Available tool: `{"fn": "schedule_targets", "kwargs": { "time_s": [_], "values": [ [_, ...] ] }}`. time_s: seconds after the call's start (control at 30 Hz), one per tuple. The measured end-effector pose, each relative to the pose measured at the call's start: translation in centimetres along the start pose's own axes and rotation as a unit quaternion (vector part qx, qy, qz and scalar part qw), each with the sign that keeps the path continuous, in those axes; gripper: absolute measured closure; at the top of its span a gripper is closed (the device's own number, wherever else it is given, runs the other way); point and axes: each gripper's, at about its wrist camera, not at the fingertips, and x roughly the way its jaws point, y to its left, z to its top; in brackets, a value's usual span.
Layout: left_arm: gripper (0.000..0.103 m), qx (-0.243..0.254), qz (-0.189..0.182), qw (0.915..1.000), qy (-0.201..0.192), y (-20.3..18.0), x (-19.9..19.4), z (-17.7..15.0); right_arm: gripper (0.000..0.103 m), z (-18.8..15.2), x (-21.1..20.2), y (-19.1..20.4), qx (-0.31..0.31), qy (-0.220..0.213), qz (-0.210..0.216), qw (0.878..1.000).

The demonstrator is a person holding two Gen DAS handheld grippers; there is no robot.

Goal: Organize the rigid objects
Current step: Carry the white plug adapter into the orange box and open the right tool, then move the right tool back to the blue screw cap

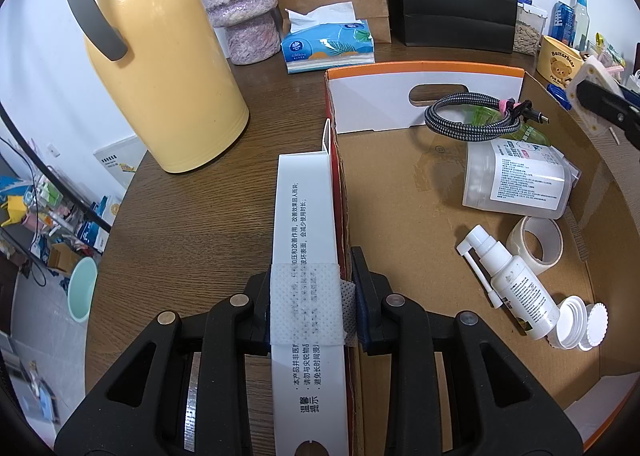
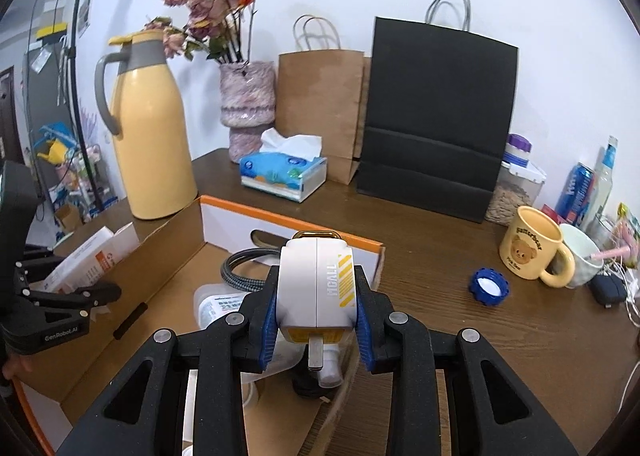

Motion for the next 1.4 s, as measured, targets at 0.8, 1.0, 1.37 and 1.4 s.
{"fn": "schedule_targets", "kwargs": {
  "time_s": [0.8,1.0,1.37,1.4],
  "values": [
    [0.079,0.000,0.000,1.0000,0.000,0.0,0.0,0.0,0.000,0.9,1.0,0.6,-0.009,0.015,-0.004,1.000],
    [0.079,0.000,0.000,1.0000,0.000,0.0,0.0,0.0,0.000,0.9,0.9,0.4,-0.007,0.014,-0.009,1.000],
    [0.079,0.000,0.000,1.0000,0.000,0.0,0.0,0.0,0.000,1.0,0.8,-0.6,0.004,0.013,-0.017,1.000],
    [0.079,0.000,0.000,1.0000,0.000,0.0,0.0,0.0,0.000,1.1,0.8,-0.8,0.005,0.013,-0.018,1.000]
  ]
}}
